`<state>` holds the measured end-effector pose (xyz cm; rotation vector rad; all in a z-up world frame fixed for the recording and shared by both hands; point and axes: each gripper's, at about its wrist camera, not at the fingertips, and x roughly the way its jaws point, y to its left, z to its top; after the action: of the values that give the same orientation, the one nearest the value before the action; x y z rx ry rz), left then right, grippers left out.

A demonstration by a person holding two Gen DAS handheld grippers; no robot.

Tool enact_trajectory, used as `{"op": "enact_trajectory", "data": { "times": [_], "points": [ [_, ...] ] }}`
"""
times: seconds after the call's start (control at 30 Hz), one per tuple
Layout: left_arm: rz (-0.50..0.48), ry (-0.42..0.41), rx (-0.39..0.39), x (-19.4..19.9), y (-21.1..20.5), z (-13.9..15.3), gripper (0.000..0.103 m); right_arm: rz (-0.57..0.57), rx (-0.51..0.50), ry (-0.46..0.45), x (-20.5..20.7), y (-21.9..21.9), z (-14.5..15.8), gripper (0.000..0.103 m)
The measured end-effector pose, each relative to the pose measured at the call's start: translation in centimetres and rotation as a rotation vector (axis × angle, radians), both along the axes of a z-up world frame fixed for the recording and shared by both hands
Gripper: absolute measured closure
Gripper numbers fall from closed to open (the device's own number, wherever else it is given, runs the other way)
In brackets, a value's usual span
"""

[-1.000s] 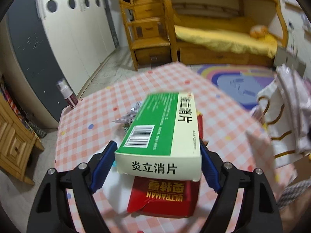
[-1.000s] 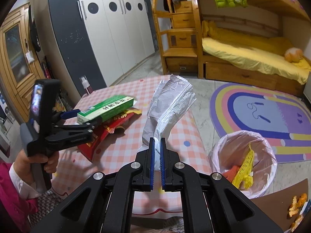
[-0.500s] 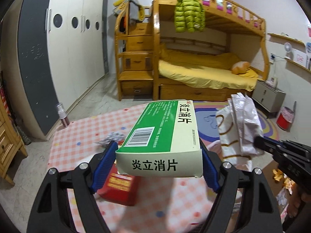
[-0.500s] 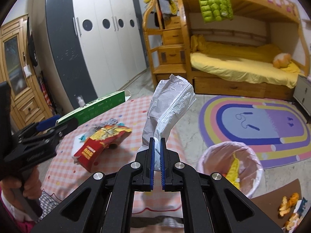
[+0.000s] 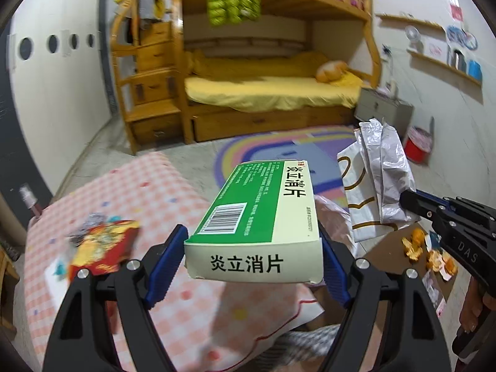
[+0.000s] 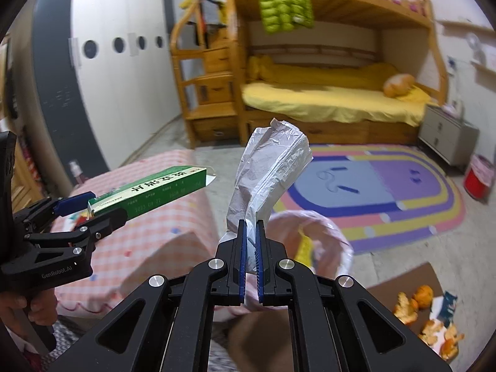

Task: Collect trash
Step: 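Carry bag and medicine box over the pink bin and open both tools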

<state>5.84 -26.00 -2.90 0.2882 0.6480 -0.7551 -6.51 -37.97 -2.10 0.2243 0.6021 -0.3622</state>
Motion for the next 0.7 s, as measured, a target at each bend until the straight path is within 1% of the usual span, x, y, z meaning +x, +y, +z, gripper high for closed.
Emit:
{"op": "enact_trajectory", "data": {
  "times": [0.23, 0.4, 0.57, 0.63, 0.7],
  "points": [
    [-0.09, 0.019, 0.039, 0.6, -5.2, -1.9, 0.025, -0.075, 0.017, 0.072, 0.2, -3.3, -3.5, 0.098],
    [-0.108, 0.065, 0.068, 2.2, -8.2, -4.0, 0.025, -0.095, 0.033, 0.125, 1.1, -5.1, -5.8, 0.098],
    [-0.126, 0.083, 0.068, 3.2, -10.1, -4.8, 0.025, -0.104, 0.088, 0.16, 2.5, -7.3, -7.8, 0.097],
    [-0.136, 0.086, 0.066, 3.6, -10.8, -5.0, 0.023, -0.109, 0.11, 0.167, 3.1, -8.0, -8.4, 0.095],
    [-0.147, 0.09, 0.068, 3.9, -11.2, -5.1, 0.02, -0.109, 0.13, 0.171, 3.7, -8.6, -9.1, 0.089]
  ]
}}
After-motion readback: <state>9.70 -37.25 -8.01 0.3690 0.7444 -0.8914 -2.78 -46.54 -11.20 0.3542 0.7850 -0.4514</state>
